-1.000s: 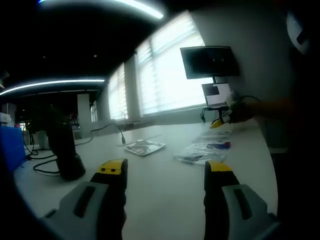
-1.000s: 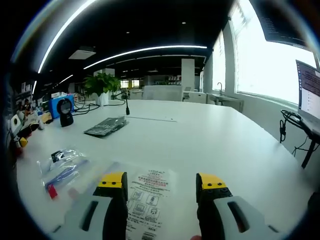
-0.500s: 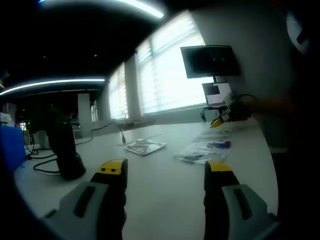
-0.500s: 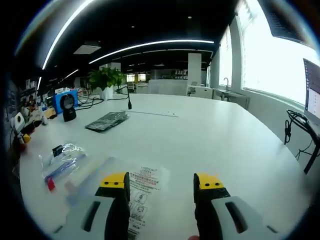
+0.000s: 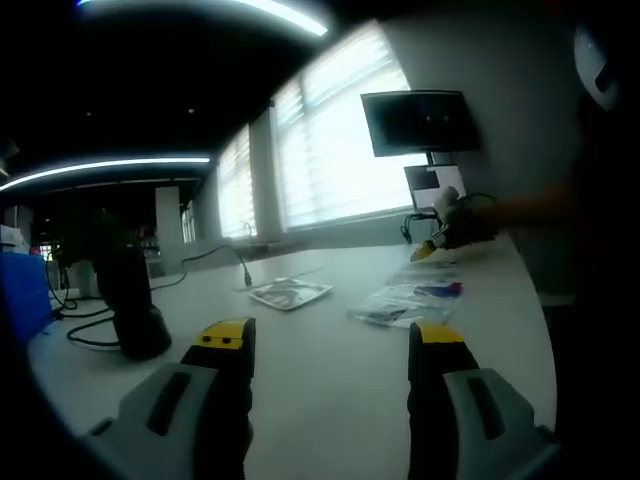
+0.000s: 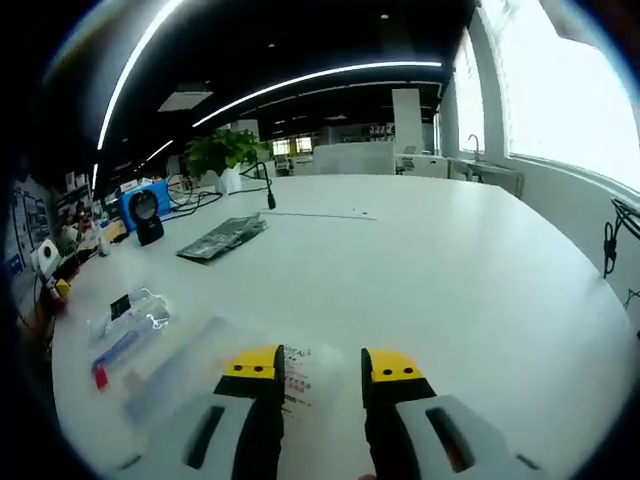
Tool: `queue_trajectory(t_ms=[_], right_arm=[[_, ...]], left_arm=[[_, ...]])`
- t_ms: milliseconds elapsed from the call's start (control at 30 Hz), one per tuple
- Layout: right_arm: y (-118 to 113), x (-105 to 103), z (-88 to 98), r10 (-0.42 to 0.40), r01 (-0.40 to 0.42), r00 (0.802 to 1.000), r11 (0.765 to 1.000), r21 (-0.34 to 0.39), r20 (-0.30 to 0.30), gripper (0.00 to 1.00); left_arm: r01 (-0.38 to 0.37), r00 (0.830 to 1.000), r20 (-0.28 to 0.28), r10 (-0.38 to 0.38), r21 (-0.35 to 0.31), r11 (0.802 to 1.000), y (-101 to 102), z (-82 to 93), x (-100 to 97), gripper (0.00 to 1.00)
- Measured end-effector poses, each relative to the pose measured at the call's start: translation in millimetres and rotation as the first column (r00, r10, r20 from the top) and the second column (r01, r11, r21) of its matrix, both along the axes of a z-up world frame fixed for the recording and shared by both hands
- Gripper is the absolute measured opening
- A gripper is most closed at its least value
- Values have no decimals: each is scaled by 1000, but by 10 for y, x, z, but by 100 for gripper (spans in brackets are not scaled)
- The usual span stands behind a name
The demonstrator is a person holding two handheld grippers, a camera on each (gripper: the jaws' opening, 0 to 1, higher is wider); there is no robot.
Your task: Clip sheet goods on table flip sheet goods clip sheet goods scan sheet goods put sheet goods back to table
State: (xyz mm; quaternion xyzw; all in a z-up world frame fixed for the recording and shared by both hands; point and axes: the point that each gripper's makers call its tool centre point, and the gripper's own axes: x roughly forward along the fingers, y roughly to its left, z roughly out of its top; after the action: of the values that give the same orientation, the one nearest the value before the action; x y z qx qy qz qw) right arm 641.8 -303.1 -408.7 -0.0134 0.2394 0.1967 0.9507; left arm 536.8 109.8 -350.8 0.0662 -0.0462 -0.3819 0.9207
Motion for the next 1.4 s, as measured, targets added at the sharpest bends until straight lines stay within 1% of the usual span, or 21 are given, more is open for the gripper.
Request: queue_trajectory(t_ms=[133,167,200,233,300,333,400,500,700,867,967,1000,1167,1233,1333,1367,1400], right_arm=[[16,6,-95,13,-14,999,999,-39,-30,26],[3,32,-72,17,-17,1000,998,-53,-9,26],[-7,32,-85,8,-10,1000,999,-44,-26,27],[-7,31,-90,9,-11,1000,999,-49,-30,28],[-23,40,-104,22,-24,999,996,-82,-28,28],[-27,36,-110,31,-34,999,993,-110,-26,28],[-25,46,-106,23,-27,999,994,-108,-32,26],[11,36,-109,42,-47,998,992,-115,-50,20],[9,21,-120,54,-63,996,989,-135,-72,19],[48,-2,-119,81,-92,993,986,-139,-84,14],[77,-13,-117,100,-111,992,984,-142,-82,9],[104,-30,-120,105,-116,991,983,-139,-82,6],[162,-60,-124,114,-124,991,979,-163,-70,0],[172,-68,-120,111,-120,992,978,-169,-61,0],[167,-61,-107,99,-107,993,982,-153,-61,0],[186,-69,-82,114,-121,992,978,-172,-48,0],[195,-78,-65,109,-116,993,979,-168,-48,0]], left_arm=[[1,1000,0,-1,-2,1000,3,0,1,54],[1,1000,-1,-1,-2,1000,3,-1,1,54],[2,1000,0,-2,-1,1000,2,0,0,54],[2,1000,0,-2,-1,1000,2,0,-1,54],[3,1000,3,-3,-1,1000,1,2,-3,54],[4,1000,4,-4,-2,1000,1,5,-5,54],[3,1000,4,-3,-2,1000,5,6,-5,54],[6,1000,3,-6,0,1000,0,2,-10,54],[5,1000,4,-5,5,1000,-3,-3,-13,54],[3,1000,5,-3,9,1000,0,-6,-11,54],[3,1000,2,-3,9,1000,0,-10,-8,54],[3,1000,2,-3,10,1000,0,-10,-8,54],[4,1000,5,-4,9,1000,1,-6,-11,54],[5,1000,5,-5,8,1000,1,-5,-12,54],[7,1000,4,-7,9,1000,0,-7,-11,54],[6,1000,4,-6,9,1000,1,-9,-8,54],[4,1000,4,-4,9,1000,6,-8,-5,54]])
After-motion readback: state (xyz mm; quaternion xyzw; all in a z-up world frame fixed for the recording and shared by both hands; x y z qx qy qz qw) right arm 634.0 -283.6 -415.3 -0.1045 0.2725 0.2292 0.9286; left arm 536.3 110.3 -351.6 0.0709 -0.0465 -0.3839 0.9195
